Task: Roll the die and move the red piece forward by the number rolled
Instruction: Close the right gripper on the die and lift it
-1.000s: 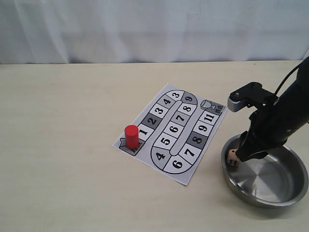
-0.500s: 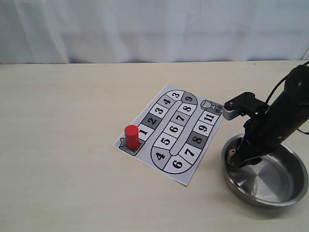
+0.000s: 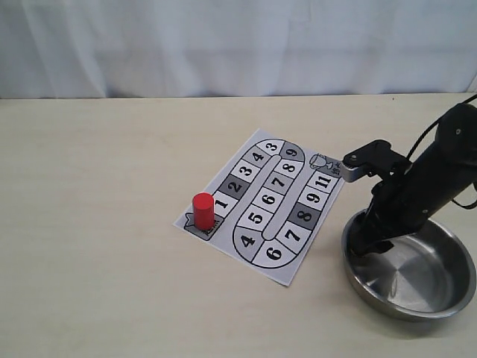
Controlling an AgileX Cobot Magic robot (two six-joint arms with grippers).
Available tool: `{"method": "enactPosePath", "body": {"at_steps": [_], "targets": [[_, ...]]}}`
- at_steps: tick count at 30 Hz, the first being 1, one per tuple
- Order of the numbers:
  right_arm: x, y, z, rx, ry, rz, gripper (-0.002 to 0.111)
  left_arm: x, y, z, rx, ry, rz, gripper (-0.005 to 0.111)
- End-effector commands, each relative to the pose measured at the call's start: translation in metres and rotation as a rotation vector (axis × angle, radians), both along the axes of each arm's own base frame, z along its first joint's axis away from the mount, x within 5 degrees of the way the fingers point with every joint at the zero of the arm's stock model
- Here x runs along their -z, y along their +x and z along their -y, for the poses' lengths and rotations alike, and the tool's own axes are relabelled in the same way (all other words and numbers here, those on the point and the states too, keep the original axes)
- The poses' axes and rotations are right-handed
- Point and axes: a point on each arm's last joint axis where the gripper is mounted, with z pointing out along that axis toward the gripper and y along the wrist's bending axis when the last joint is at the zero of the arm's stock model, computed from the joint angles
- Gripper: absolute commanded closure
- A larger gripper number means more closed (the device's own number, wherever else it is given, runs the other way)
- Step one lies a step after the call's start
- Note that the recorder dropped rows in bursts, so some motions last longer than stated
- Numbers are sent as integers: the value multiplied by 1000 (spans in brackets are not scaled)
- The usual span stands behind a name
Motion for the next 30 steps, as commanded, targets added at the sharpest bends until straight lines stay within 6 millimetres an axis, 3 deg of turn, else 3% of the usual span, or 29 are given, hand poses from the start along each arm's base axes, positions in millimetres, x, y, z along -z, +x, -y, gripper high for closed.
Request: {"method": "enactPosePath", "body": {"at_steps": [1, 21, 30], "targets": [[12, 3, -1, -9, -7, -16, 49, 0, 0, 0, 0, -3, 7, 107], [15, 7, 0, 1, -11, 21, 50, 1, 0, 0, 0, -5, 0, 107], [16, 1, -1, -8, -6, -54, 101, 1, 0, 0, 0, -5, 0, 107]]}}
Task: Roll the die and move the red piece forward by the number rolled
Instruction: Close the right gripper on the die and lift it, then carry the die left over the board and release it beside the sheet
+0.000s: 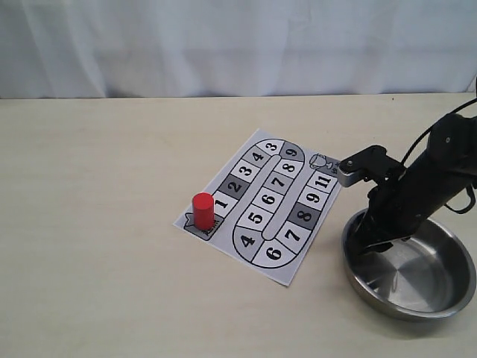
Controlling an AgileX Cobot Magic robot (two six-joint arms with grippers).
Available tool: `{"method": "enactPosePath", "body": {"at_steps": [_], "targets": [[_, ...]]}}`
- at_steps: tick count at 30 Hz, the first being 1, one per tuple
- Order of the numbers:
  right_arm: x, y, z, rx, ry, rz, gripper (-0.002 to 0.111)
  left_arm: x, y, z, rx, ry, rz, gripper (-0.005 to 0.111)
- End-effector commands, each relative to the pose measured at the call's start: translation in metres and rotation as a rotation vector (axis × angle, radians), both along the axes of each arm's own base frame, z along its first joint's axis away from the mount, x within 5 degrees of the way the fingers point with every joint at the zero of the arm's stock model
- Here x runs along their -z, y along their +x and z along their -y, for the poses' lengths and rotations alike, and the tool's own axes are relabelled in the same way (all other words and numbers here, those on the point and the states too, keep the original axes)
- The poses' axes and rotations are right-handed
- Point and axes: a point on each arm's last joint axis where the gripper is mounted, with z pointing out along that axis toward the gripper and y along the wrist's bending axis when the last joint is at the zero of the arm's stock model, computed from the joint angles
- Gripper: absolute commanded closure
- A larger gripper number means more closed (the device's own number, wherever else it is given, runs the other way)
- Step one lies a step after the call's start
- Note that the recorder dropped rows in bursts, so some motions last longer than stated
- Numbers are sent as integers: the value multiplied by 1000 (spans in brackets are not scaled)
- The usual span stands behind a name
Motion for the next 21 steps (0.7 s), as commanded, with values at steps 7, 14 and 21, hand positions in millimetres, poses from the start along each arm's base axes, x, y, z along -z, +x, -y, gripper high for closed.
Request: {"method": "enactPosePath", "body": {"at_steps": [7, 14, 21], "targets": [[-17, -8, -1, 52, 22, -41, 104, 1, 0, 0, 0, -5, 0, 107], [-46, -20, 3, 60, -6, -37, 104, 0, 0, 0, 0, -3, 6, 107], [-78, -13, 18, 275, -111, 95, 104, 0, 0, 0, 0, -3, 6, 107]]}}
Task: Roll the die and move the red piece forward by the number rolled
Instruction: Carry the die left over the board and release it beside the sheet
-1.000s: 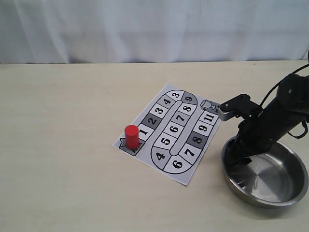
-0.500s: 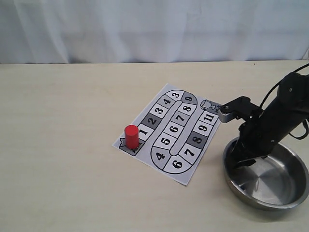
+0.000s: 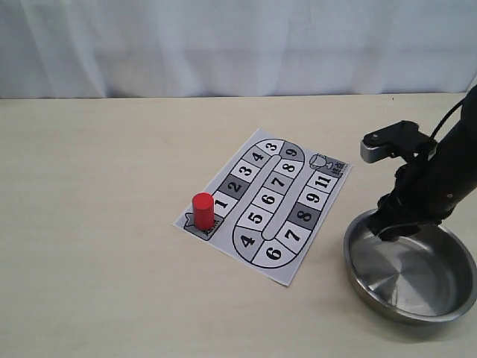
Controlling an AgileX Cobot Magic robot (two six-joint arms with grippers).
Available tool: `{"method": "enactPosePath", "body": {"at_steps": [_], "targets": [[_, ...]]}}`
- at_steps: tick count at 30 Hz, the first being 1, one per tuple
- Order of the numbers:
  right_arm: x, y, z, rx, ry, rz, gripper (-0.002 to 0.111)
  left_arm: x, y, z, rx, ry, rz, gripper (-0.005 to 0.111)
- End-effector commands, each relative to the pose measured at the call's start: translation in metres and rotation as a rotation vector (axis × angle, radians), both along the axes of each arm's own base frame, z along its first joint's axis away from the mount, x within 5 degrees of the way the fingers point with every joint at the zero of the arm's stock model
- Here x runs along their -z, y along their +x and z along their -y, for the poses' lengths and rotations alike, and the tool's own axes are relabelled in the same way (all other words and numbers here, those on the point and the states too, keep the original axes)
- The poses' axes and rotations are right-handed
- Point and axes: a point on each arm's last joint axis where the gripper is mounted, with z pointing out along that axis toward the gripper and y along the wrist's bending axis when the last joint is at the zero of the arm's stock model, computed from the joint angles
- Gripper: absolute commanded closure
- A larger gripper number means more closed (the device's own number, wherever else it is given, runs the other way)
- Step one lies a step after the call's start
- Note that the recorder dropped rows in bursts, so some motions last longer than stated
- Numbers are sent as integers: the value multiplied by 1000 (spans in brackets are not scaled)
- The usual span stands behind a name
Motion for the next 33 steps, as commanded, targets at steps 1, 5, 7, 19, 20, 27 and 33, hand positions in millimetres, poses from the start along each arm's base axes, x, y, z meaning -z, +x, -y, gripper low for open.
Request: {"method": "enactPosePath", "body": {"at_steps": [1, 5, 7, 19, 20, 27, 33], "targets": [[-23, 10, 11, 173, -86, 97, 104, 0, 0, 0, 0, -3, 8, 107], [-30, 20, 21, 279, -153, 197, 104, 0, 0, 0, 0, -3, 8, 107], [-29, 26, 24, 287, -177, 242, 104, 0, 0, 0, 0, -3, 8, 107], [-6, 71, 65, 489, -144, 279, 104, 0, 0, 0, 0, -5, 1, 107], [-5, 74, 68, 496, -145, 278, 104, 0, 0, 0, 0, -4, 3, 107], [12, 93, 65, 509, -63, 308, 104, 0, 0, 0, 0, -4, 3, 107], [17, 101, 27, 349, 283, 250, 65, 0, 0, 0, 0, -4, 3, 107]]}}
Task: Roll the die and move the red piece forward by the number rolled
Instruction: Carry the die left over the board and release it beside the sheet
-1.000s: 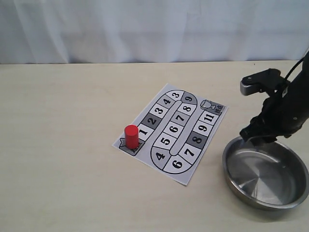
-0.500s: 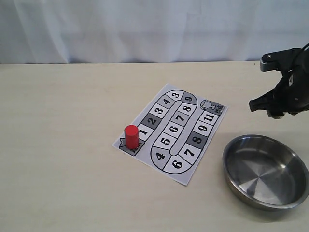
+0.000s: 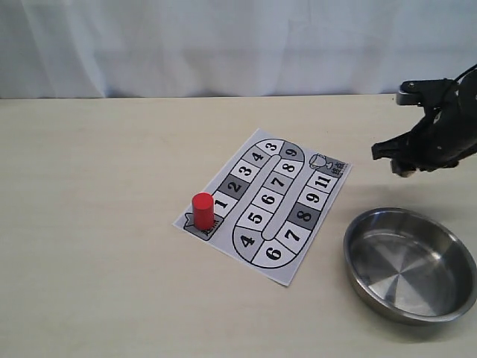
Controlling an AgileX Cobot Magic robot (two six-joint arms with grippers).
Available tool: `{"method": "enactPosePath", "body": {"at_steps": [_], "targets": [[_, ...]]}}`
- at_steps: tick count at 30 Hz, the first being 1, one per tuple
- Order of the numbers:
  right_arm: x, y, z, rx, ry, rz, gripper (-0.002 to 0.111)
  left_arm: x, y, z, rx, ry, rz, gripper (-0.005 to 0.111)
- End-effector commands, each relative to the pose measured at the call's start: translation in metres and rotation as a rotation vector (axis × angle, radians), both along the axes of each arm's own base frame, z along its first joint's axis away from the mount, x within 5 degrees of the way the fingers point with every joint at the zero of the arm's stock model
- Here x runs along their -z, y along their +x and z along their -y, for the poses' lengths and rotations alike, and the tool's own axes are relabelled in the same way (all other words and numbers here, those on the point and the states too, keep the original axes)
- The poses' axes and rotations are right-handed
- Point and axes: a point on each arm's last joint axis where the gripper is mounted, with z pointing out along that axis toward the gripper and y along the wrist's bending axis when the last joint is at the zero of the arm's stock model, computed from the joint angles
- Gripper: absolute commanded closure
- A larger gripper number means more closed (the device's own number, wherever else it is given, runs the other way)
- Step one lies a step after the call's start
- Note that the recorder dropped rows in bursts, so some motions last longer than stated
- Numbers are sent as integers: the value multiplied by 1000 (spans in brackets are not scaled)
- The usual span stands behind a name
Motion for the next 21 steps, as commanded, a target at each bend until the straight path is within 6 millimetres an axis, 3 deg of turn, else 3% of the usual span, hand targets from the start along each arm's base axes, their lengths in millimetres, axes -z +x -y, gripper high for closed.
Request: {"method": "enactPosePath", "body": {"at_steps": [1, 4, 6, 12, 21], "targets": [[-8, 8, -29, -156, 264, 81, 52, 0, 0, 0, 0, -4, 3, 107], [-13, 8, -41, -263, 366, 117, 17, 0, 0, 0, 0, -4, 3, 107], [-13, 8, -41, -293, 349, 120, 10, 0, 0, 0, 0, -4, 3, 107], [-10, 10, -31, -158, 290, 110, 14, 0, 0, 0, 0, -2, 3, 107], [-6, 8, -26, -172, 213, 79, 22, 0, 0, 0, 0, -2, 8, 107]]}}
